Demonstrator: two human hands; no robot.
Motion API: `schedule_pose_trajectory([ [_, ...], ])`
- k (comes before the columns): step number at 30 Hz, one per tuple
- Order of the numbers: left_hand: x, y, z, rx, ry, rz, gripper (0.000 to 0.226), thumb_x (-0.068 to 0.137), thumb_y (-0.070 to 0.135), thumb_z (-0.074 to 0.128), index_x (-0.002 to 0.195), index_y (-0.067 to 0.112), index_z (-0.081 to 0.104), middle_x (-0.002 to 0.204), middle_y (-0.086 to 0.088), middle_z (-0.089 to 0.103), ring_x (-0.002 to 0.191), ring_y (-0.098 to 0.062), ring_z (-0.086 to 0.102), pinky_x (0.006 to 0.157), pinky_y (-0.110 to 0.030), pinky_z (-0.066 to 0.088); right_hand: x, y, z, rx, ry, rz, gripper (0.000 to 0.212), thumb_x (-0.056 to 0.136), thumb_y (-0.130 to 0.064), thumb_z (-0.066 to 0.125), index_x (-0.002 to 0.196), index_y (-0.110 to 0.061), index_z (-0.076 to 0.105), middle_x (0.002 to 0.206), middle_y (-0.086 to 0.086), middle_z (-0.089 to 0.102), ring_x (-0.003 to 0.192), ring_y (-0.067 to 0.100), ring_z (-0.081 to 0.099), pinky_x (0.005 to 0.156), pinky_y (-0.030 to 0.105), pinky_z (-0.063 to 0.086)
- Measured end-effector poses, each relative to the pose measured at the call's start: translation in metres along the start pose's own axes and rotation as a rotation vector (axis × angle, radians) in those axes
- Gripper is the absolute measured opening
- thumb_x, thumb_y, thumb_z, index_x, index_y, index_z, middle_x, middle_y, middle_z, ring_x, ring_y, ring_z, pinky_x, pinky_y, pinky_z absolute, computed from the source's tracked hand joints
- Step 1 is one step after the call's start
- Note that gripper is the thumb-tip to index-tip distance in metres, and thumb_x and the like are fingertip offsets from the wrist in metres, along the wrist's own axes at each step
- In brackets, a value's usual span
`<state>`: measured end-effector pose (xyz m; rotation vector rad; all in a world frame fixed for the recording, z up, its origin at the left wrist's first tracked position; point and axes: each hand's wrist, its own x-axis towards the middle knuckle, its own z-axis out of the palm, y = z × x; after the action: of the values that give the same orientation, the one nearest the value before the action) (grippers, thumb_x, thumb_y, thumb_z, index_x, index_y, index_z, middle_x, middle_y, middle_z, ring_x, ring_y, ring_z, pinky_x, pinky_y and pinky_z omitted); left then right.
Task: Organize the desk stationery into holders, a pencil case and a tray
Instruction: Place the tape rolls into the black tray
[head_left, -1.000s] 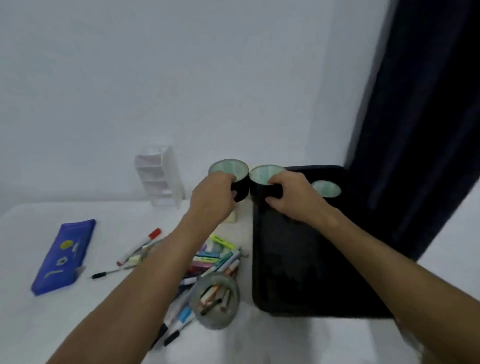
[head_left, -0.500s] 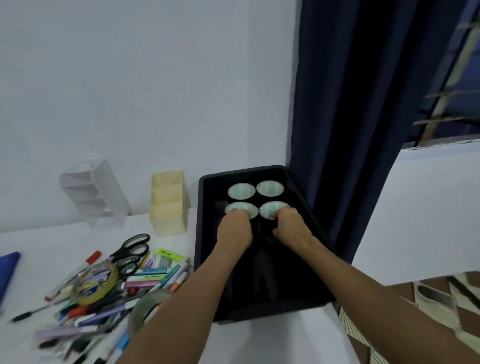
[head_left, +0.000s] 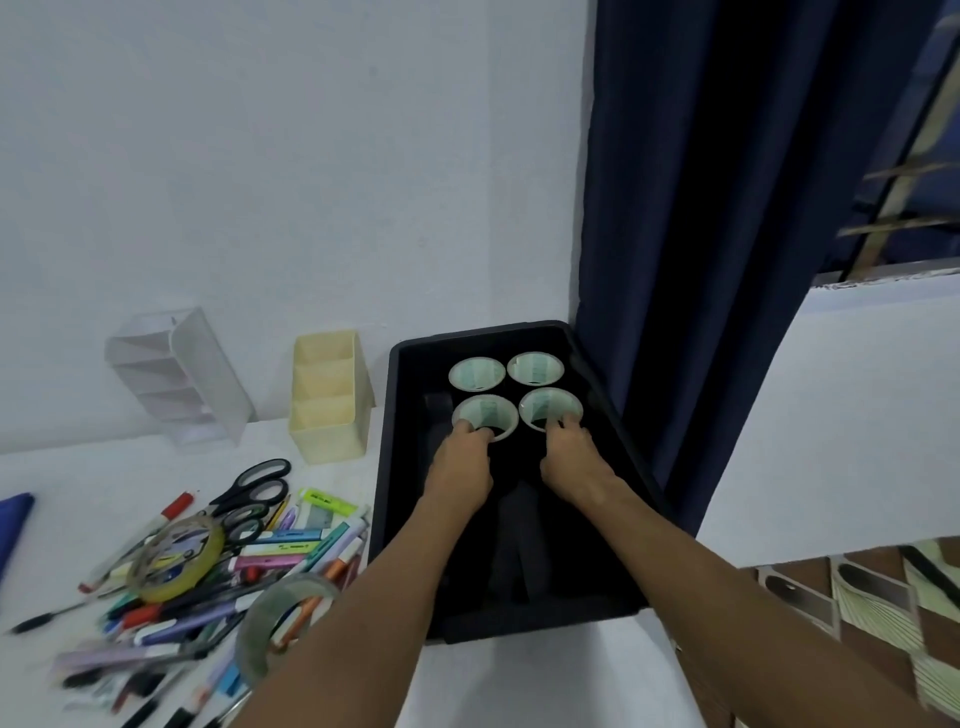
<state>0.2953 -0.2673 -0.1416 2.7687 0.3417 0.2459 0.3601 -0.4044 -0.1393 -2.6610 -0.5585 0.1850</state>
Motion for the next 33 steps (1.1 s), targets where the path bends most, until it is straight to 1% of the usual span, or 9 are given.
schedule_pose_trajectory([
  [4,0.0,0.001,-0.002,0.058,-0.039,0.003,0.033,0.086,0.007,0.053,0.119,0.01,0.055,0.123,-0.013,0.044,0.1,-0.031,0.055,0.079,-0.04,0.05,-0.003,-0.001,-0.001,-0.077,-0.058,-0.031,0.076,0.087,-0.003,0.051,0.147,0.004,0.005,0.152,0.022,0.01,0.128,0.04,0.032,0.108,0.041,0.032],
  [10,-0.009,0.013,-0.031,0.012,-0.212,-0.014,0.058,0.086,0.013,0.056,0.139,0.009,0.034,0.154,-0.026,-0.001,0.111,-0.039,0.054,0.095,-0.036,0.046,-0.017,-0.01,-0.017,-0.121,-0.122,0.026,0.081,0.087,-0.016,0.06,0.148,-0.003,0.009,0.154,0.024,-0.005,0.12,0.041,0.045,0.099,0.043,0.044],
  [13,-0.026,0.01,-0.065,-0.023,-0.07,0.002,0.053,0.088,0.015,0.055,0.139,0.011,0.039,0.15,-0.02,0.02,0.122,-0.035,0.048,0.1,-0.034,0.04,-0.029,-0.032,-0.028,-0.142,-0.065,-0.078,0.057,0.086,-0.017,0.06,0.135,0.0,0.036,0.145,0.023,0.027,0.109,0.038,0.055,0.081,0.039,0.048],
  [15,-0.041,-0.004,-0.092,-0.035,0.048,-0.003,0.046,0.089,0.014,0.054,0.135,0.013,0.048,0.139,-0.013,0.038,0.119,-0.03,0.05,0.099,-0.031,0.039,-0.039,-0.058,-0.035,-0.045,0.002,-0.245,0.025,0.084,-0.018,0.057,0.105,-0.004,0.055,0.11,0.016,0.056,0.095,0.034,0.06,0.071,0.035,0.049],
  [16,-0.05,-0.017,-0.105,-0.023,0.087,-0.023,0.043,0.089,0.013,0.054,0.132,0.014,0.052,0.134,-0.012,0.044,0.116,-0.028,0.052,0.097,-0.029,0.039,-0.045,-0.075,-0.036,-0.004,0.013,-0.335,0.015,0.084,-0.019,0.056,0.092,-0.006,0.057,0.093,0.012,0.06,0.088,0.031,0.062,0.067,0.035,0.05],
  [18,-0.068,-0.043,-0.13,0.029,0.127,-0.096,0.039,0.089,0.013,0.054,0.128,0.015,0.056,0.129,-0.011,0.05,0.109,-0.028,0.057,0.094,-0.029,0.04,-0.054,-0.108,-0.033,0.049,-0.005,-0.511,0.018,0.085,-0.019,0.055,0.09,-0.004,0.063,0.082,0.009,0.064,0.08,0.026,0.062,0.067,0.036,0.052],
  [23,-0.116,-0.11,-0.163,0.084,0.128,-0.343,0.036,0.089,0.012,0.055,0.124,0.011,0.06,0.128,-0.013,0.056,0.112,-0.027,0.057,0.093,-0.029,0.041,-0.078,-0.179,-0.009,0.055,-0.231,-0.805,0.034,0.09,-0.022,0.057,0.12,-0.007,0.062,0.111,0.008,0.066,0.102,0.022,0.06,0.09,0.034,0.048],
  [30,-0.167,-0.181,-0.155,0.115,0.032,-0.578,0.038,0.089,0.014,0.054,0.126,0.01,0.058,0.133,-0.014,0.056,0.122,-0.028,0.051,0.1,-0.031,0.038,-0.083,-0.214,0.027,-0.261,-0.467,-0.852,0.046,0.086,-0.039,0.064,0.123,-0.012,0.059,0.118,0.007,0.061,0.101,0.022,0.057,0.08,0.028,0.045],
  [33,-0.179,-0.199,-0.142,0.141,-0.03,-0.605,0.037,0.094,0.014,0.047,0.129,0.012,0.058,0.132,-0.013,0.057,0.119,-0.029,0.053,0.098,-0.032,0.041,-0.082,-0.216,0.038,-0.368,-0.508,-0.829,0.035,0.083,-0.03,0.069,0.111,-0.01,0.062,0.112,0.009,0.063,0.096,0.023,0.059,0.08,0.033,0.049],
])
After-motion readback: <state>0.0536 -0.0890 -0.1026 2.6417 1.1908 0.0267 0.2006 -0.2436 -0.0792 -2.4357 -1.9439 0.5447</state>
